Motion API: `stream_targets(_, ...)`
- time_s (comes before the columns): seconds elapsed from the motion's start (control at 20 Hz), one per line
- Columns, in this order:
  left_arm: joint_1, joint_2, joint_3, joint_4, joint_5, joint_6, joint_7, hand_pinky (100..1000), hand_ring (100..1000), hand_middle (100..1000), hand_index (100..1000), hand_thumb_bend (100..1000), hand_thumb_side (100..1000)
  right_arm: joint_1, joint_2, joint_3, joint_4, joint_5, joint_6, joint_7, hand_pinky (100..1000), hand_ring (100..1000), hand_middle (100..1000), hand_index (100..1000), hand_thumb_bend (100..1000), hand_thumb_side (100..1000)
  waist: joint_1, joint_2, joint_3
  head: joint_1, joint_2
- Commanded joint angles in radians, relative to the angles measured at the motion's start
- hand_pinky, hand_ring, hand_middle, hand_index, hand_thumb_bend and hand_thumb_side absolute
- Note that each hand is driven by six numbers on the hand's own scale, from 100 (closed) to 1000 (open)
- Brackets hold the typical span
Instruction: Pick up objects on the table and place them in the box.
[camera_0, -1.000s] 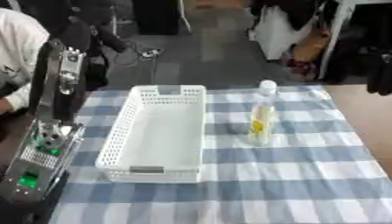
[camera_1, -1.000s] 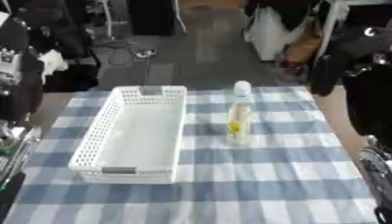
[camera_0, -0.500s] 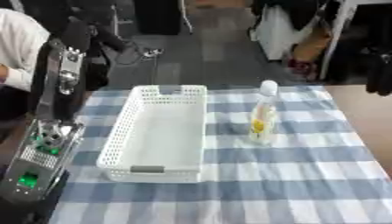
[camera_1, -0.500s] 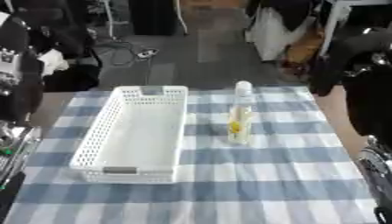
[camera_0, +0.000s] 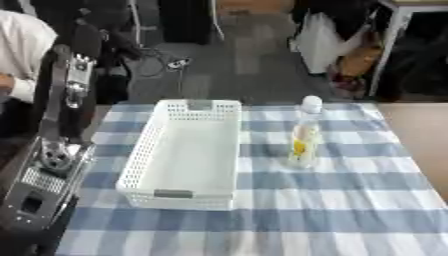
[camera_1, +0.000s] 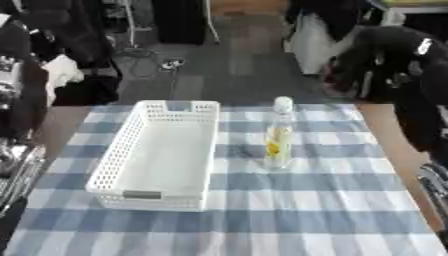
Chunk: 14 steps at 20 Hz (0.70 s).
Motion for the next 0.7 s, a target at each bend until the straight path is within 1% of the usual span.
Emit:
stream_targets(0.05, -0.01, 0.02, 0.002, -0.005, 0.001, 0.0, -0.008, 497, 461, 806, 772, 263, 971, -0.046, -0.085, 0.013, -0.011, 0.084, 0.082, 0.035, 937, 755, 783, 947, 246, 1000, -0.004, -0.01, 0.003, -0.024, -0.018)
stream_targets(0.1, -0.01, 0.02, 0.001, -0.005, 0.001, 0.0, -0.01, 497, 461, 806, 772, 263, 971, -0.057, -0.103, 0.018, -0.011, 0.117, 0.113, 0.04, 953, 768, 797, 966, 280, 1000, -0.004, -0.011, 0.005, -0.027, -0.018)
stream_targets(0.15, -0.01, 0.02, 0.0, -0.005, 0.002, 0.0, -0.011, 497, 461, 807, 772, 263, 972, -0.067, -0.118, 0.021, -0.011, 0.152, 0.145, 0.04, 970, 784, 812, 973, 350, 1000, -0.005, -0.011, 0.006, -0.029, -0.018)
stream_targets(0.3, -0.011, 0.02, -0.001, -0.004, 0.003, 0.001, -0.015, 497, 461, 808, 772, 263, 972, -0.091, -0.154, 0.024, -0.011, 0.285, 0.229, 0.021, 999, 812, 847, 984, 450, 1000, -0.008, -0.011, 0.011, -0.032, -0.015)
stream_targets(0.4, -0.011, 0.019, -0.002, -0.004, 0.004, 0.002, -0.017, 497, 461, 808, 772, 263, 972, -0.102, -0.166, 0.027, -0.01, 0.365, 0.269, 0.012, 1000, 819, 856, 985, 477, 1000, -0.009, -0.012, 0.014, -0.025, -0.008)
stream_targets(0.5, -0.012, 0.019, -0.003, -0.004, 0.004, 0.002, -0.018, 497, 461, 808, 772, 263, 973, -0.112, -0.173, 0.031, 0.007, 0.42, 0.299, -0.001, 992, 818, 858, 984, 484, 1000, -0.01, -0.013, 0.016, -0.008, 0.004)
stream_targets(0.6, -0.012, 0.018, -0.004, -0.003, 0.005, 0.003, -0.02, 497, 461, 808, 771, 264, 973, -0.121, -0.168, 0.039, 0.044, 0.454, 0.315, -0.008, 988, 814, 856, 986, 472, 1000, -0.011, -0.014, 0.018, -0.002, 0.011)
stream_targets(0.7, -0.012, 0.018, -0.004, -0.003, 0.004, 0.003, -0.022, 498, 461, 808, 771, 263, 974, -0.13, -0.156, 0.047, 0.086, 0.475, 0.316, -0.003, 988, 817, 857, 989, 443, 1000, -0.011, -0.016, 0.018, -0.002, 0.014)
